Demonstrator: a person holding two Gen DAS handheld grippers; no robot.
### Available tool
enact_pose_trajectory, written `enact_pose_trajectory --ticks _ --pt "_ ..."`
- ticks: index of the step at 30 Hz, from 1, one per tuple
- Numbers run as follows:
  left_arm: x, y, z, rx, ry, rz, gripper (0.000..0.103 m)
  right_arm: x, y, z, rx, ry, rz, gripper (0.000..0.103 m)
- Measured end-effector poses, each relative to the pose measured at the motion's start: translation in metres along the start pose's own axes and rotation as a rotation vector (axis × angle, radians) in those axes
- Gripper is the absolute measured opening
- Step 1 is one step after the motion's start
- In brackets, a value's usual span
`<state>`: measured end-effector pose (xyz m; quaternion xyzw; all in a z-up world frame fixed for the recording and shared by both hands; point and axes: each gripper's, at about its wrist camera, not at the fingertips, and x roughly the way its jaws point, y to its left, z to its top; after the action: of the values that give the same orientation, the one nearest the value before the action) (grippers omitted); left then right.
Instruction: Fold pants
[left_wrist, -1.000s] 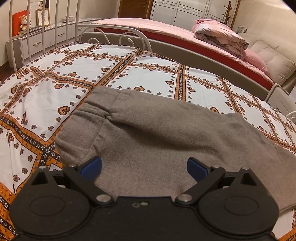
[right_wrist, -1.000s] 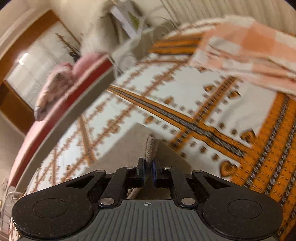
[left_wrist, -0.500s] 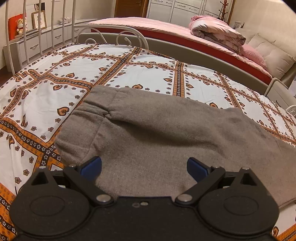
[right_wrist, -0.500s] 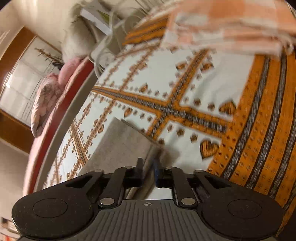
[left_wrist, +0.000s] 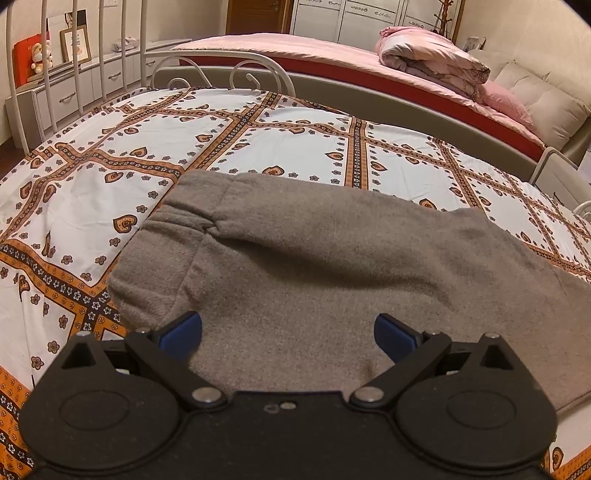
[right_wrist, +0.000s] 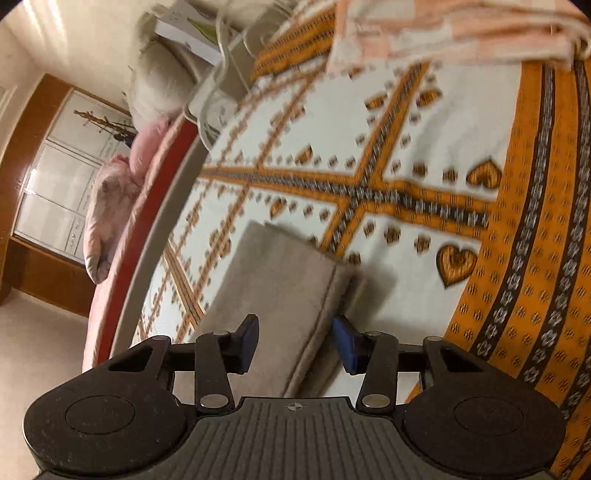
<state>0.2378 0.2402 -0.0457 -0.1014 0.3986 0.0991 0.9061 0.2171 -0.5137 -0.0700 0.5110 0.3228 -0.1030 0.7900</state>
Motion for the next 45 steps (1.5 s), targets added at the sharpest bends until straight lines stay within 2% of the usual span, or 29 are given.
enact_pose_trajectory --ticks 1,3,4,6,10,12,15,16,18,19,20,26,29,31,32,34,38,40,41,42,43,45 --pt "0.0 0.0 0.0 0.0 0.0 0.0 0.095 0.004 -0.001 0.001 0.003 0.006 -0.006 0.046" --pt "0.0 -0.001 0.0 0.004 0.001 0.002 0.095 0.012 0.001 0.002 -0.005 0.019 -0.002 0.034" --pt "0.0 -0.001 0.0 0.005 0.001 0.003 0.095 0.016 0.002 0.002 -0.018 0.027 -0.016 0.004" --pt "0.0 0.0 -0.001 0.004 0.0 0.002 0.095 0.016 0.006 0.001 -0.056 0.022 -0.023 0.004" --pt "0.0 0.001 -0.001 -0.001 -0.002 -0.008 0.095 -0.015 0.02 -0.003 -0.111 -0.063 0.097 0.004" --pt "0.0 0.001 -0.001 0.003 0.0 -0.007 0.095 -0.016 0.014 -0.004 -0.096 -0.042 0.066 0.004" --pt "0.0 0.001 -0.001 0.003 0.001 -0.004 0.096 0.009 -0.001 -0.001 -0.054 0.04 -0.03 0.005" --pt "0.0 0.001 -0.001 -0.001 0.0 -0.005 0.096 0.007 -0.005 -0.001 -0.035 0.021 -0.028 0.005" --pt "0.0 0.002 -0.001 -0.007 -0.001 -0.009 0.096 -0.005 -0.004 0.001 -0.027 -0.011 0.005 0.016" --pt "0.0 0.002 -0.001 -0.005 0.0 -0.01 0.096 -0.013 -0.002 0.001 -0.04 -0.037 -0.002 0.028" --pt "0.001 0.003 -0.001 -0.003 0.001 -0.011 0.096 -0.019 -0.001 0.002 -0.048 -0.057 0.0 0.032" --pt "0.001 0.0 -0.001 0.011 0.003 -0.001 0.096 -0.009 -0.018 0.004 0.033 -0.013 -0.029 0.038" --pt "0.001 -0.001 -0.001 0.011 0.003 0.0 0.096 0.001 -0.015 0.005 0.011 0.009 -0.055 0.044" --pt "0.002 -0.001 -0.002 0.019 0.004 0.004 0.096 0.008 -0.008 0.005 -0.028 0.001 -0.065 0.043" --pt "0.002 -0.002 -0.002 0.025 0.005 0.006 0.096 0.011 -0.001 0.006 -0.082 -0.001 -0.092 0.016" --pt "0.003 -0.003 -0.004 0.043 0.008 0.01 0.096 0.011 0.017 0.005 -0.2 -0.015 -0.117 0.014" --pt "0.004 -0.007 -0.007 0.082 0.012 0.027 0.097 -0.049 0.068 -0.01 -0.436 -0.245 0.178 0.014" --pt "0.006 -0.01 -0.007 0.098 0.016 0.038 0.097 -0.066 0.069 -0.014 -0.463 -0.315 0.26 0.014" --pt "0.006 -0.011 -0.007 0.101 0.017 0.041 0.097 -0.065 0.064 -0.013 -0.456 -0.317 0.243 0.014" --pt "0.006 -0.011 -0.007 0.102 0.018 0.042 0.097 -0.057 0.056 -0.01 -0.448 -0.29 0.179 0.014" --pt "0.007 -0.012 -0.007 0.1 0.02 0.037 0.097 -0.042 0.045 -0.006 -0.423 -0.231 0.07 0.014" --pt "0.007 -0.013 -0.006 0.1 0.02 0.029 0.097 0.0 0.01 0.002 -0.272 -0.061 -0.126 0.014"
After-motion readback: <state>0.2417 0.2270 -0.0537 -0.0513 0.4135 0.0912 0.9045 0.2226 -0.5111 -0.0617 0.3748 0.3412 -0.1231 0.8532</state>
